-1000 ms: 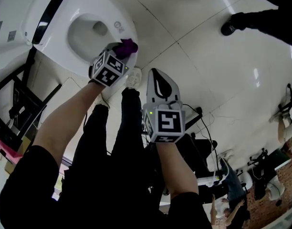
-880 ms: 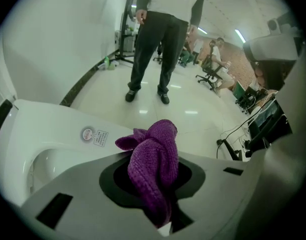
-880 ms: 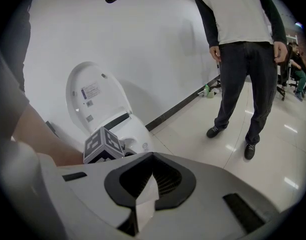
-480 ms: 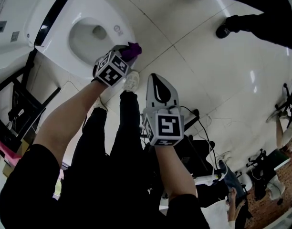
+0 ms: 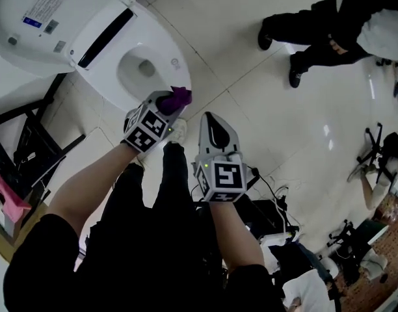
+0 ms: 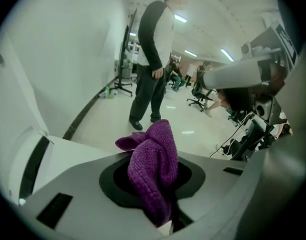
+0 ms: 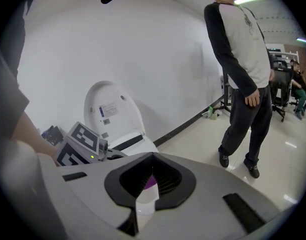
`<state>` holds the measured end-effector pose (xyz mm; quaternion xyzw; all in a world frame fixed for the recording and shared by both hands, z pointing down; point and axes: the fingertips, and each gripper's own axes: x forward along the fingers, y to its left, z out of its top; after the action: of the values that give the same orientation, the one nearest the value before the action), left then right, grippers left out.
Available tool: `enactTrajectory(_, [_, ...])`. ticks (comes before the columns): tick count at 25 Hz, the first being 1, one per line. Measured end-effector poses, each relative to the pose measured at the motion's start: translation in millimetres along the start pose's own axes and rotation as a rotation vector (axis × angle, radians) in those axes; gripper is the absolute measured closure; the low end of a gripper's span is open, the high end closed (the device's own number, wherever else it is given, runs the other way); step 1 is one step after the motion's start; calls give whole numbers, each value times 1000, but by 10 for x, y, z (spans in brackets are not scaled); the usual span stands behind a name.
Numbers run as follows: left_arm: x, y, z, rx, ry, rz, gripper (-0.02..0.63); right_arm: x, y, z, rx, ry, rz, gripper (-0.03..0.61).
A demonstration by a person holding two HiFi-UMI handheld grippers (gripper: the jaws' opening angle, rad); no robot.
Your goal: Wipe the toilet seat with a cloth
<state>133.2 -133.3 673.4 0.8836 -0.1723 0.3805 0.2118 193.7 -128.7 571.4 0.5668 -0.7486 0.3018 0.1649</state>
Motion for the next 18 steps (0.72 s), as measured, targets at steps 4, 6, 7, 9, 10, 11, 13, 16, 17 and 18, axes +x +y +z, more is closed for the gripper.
enactTrajectory(4, [-838, -143, 305, 27, -100, 43, 520, -388, 423, 323, -37, -49, -3, 561])
enactTrajectory(6, [-1279, -206, 446, 55, -154, 63, 520, -572, 673, 455, -53, -77, -4, 561])
enactTrajectory(7, [-1491, -241, 484, 65, -181, 73, 520, -658, 815, 506, -62, -90, -2, 561])
enactTrajectory(9, [-1899, -314, 494, 81, -228, 91, 520, -818, 1127, 589, -83, -115, 5, 561])
enactTrajectory(10, [-2094, -353, 476, 92, -250, 100, 520, -896, 1288, 622, -96, -128, 8, 561])
enactTrajectory(11, [-2283, -392, 446, 104, -270, 109, 520, -971, 1447, 651, -109, -141, 9, 561])
enactTrajectory(13, [-2644, -473, 352, 125, -306, 120, 520, -1114, 1760, 685, -126, -167, 8, 561])
enactTrajectory(16, [-3155, -579, 163, 147, -355, 132, 520, -1297, 2208, 685, -140, -204, 3, 561])
enactTrajectory(17, [-3315, -611, 91, 151, -369, 136, 520, -1354, 2349, 674, -144, -215, 1, 561])
enactTrajectory(18, [-3469, -642, 20, 156, -382, 141, 520, -1409, 2485, 659, -149, -223, 2, 561])
